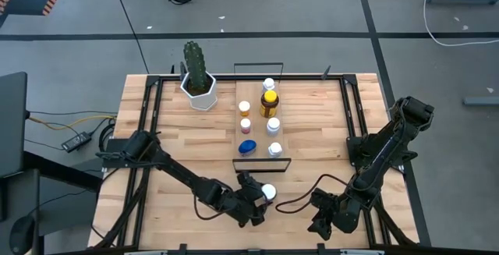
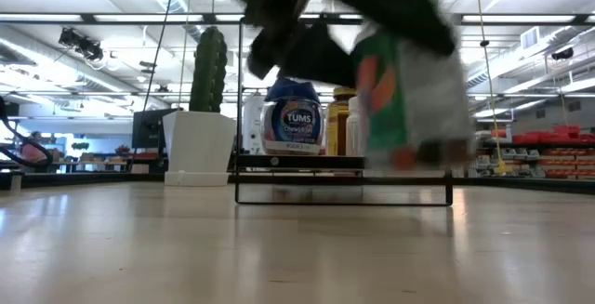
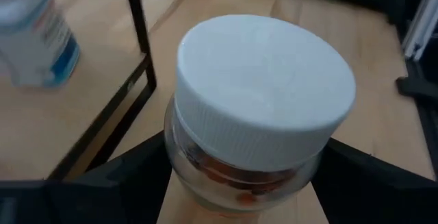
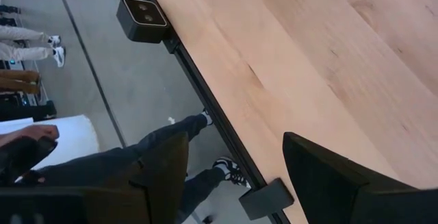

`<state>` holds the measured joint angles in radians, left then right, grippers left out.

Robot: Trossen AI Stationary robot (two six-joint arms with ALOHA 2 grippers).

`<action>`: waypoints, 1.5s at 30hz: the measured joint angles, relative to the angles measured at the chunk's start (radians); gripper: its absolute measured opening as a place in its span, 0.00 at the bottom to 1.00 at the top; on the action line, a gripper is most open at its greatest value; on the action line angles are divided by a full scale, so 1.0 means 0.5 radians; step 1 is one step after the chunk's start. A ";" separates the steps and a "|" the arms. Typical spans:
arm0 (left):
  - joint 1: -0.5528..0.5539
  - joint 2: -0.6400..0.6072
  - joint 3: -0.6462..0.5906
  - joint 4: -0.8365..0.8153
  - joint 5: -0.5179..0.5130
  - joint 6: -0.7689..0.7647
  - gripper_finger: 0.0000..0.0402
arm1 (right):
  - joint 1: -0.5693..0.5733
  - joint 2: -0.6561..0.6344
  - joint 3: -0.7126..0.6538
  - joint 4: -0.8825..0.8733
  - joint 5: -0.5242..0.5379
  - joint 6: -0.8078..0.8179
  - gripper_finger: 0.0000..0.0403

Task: Pick and place medicine bottles onto shelf by color
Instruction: Put the green medicine bottle on the shelf

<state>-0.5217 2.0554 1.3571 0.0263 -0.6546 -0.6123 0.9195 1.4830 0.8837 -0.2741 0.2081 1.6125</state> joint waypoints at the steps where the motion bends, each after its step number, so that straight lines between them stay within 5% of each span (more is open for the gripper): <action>1: 0.000 -0.002 0.021 0.001 0.003 0.020 0.76 | 0.000 0.000 0.000 -0.001 0.000 0.000 0.61; 19: 0.059 -0.009 0.910 -1.037 0.025 0.410 0.75 | 0.003 -0.001 0.000 -0.016 -0.002 0.025 0.61; 27: 0.076 -0.010 0.957 -1.219 0.026 0.356 0.76 | 0.177 -0.238 -0.001 -0.118 0.207 0.135 0.61; 33: 0.125 -0.026 0.957 -1.235 0.047 0.282 0.75 | 0.318 -0.580 -0.001 -0.582 0.518 0.267 0.61; 45: 0.354 -0.204 0.958 -1.242 0.181 0.246 0.74 | 0.326 -0.936 -0.001 -1.008 0.790 0.298 0.61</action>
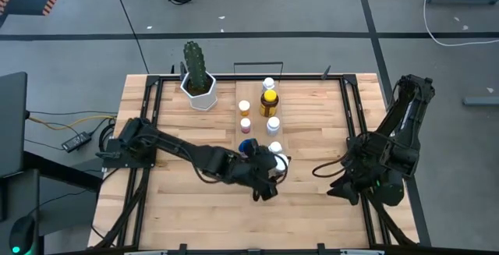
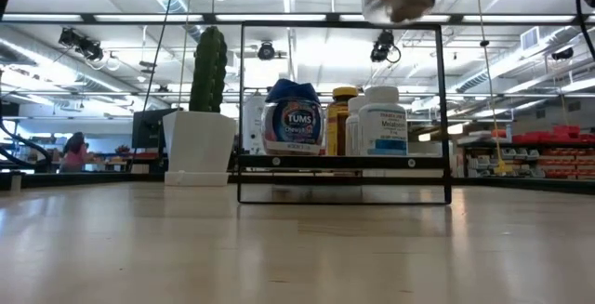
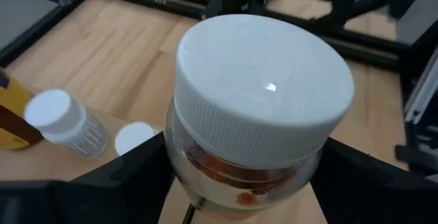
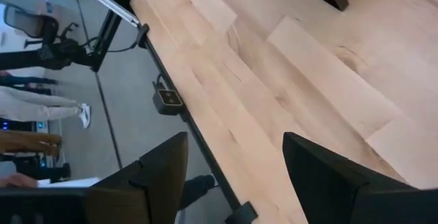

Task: Pick and place medicine bottles onto shelf by color
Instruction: Put the green medicine bottle on the shelf

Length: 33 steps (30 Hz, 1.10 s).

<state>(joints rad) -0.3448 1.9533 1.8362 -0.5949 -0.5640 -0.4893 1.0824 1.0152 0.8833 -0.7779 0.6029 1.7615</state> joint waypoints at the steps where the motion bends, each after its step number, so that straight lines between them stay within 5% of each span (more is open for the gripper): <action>1: 0.020 -0.020 0.000 0.001 0.003 0.022 0.74 | 0.000 0.006 0.000 -0.008 0.000 0.000 0.61; 16: 0.371 -0.405 0.000 -0.141 0.004 0.363 0.74 | 0.000 0.026 0.000 -0.084 0.006 -0.034 0.61; 33: 1.036 -0.457 -0.003 -0.332 0.509 0.699 0.74 | 0.000 0.027 0.000 -0.123 0.051 0.063 0.61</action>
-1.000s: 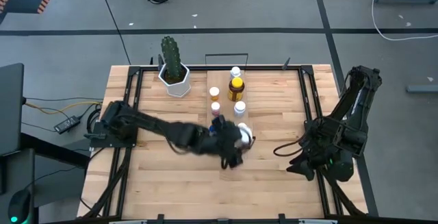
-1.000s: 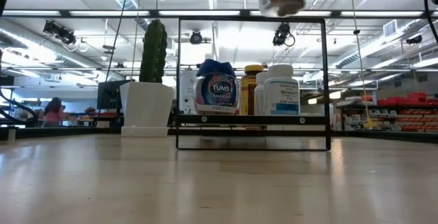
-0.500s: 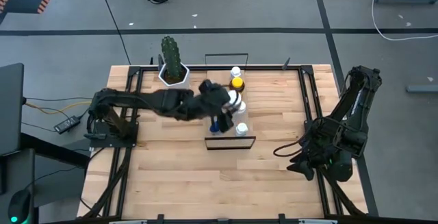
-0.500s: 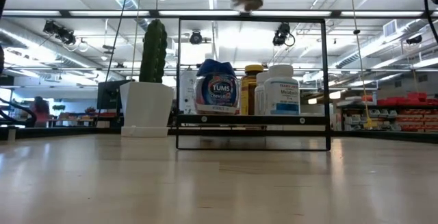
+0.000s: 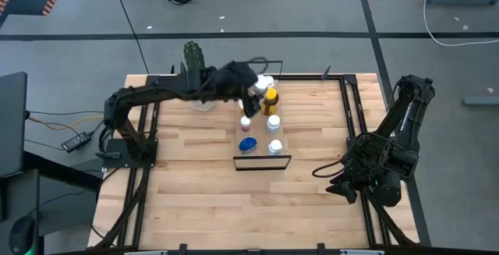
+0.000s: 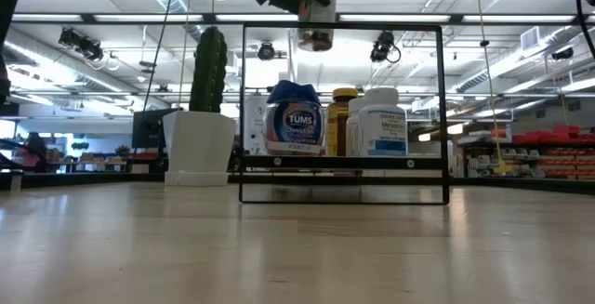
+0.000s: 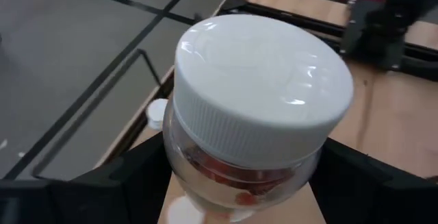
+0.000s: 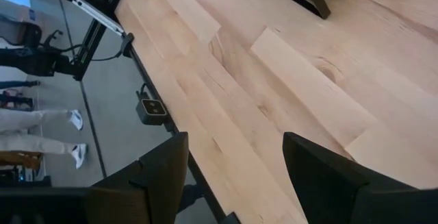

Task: Pick and place medicine bottles onto shelf by color
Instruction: Put the green medicine bottle on the shelf

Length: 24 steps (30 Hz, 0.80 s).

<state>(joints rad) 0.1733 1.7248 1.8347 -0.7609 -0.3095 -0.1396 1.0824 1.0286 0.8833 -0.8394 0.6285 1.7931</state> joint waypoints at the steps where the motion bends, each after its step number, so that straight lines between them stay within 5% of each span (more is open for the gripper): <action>1: 0.048 0.000 0.000 0.000 0.044 0.032 0.74 | 0.000 0.001 0.000 0.000 0.000 0.000 0.61; 10: 0.361 0.005 -0.126 0.153 0.294 0.249 0.74 | 0.000 0.000 0.000 -0.002 0.000 0.052 0.61; 24: 0.518 0.002 -0.596 0.741 0.435 0.357 0.73 | 0.000 0.000 0.000 -0.029 -0.001 0.237 0.61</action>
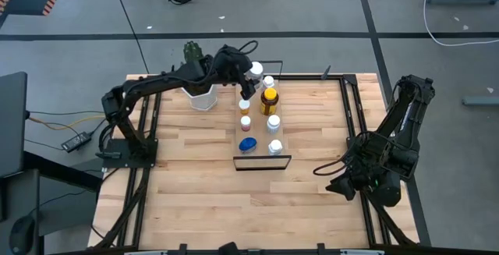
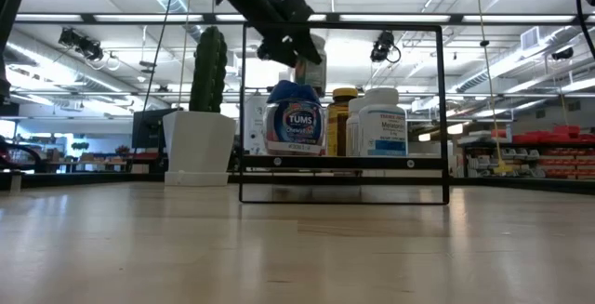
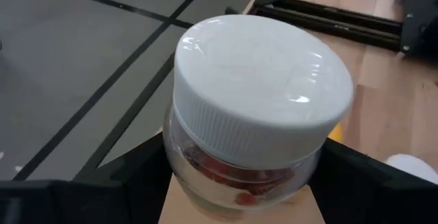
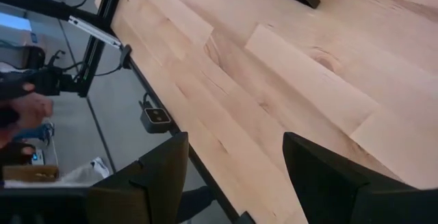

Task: Pick and place medicine bottles onto shelf by color
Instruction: Put the green medicine bottle on the shelf

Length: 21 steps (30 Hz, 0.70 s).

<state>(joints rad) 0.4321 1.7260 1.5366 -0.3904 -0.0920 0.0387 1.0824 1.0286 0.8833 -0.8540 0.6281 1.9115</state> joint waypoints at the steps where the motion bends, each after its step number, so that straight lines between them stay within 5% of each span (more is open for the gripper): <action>1: 0.011 -0.001 -0.032 0.036 0.006 0.000 0.73 | 0.000 0.000 0.000 -0.003 0.000 0.016 0.61; 21: 0.178 0.000 -0.649 0.582 0.138 0.014 0.73 | -0.005 0.000 0.000 -0.047 0.000 0.208 0.61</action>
<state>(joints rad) 0.5212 1.7260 1.2120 -0.0994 -0.0229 0.0460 1.0798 1.0286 0.8833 -0.8776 0.6280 2.0157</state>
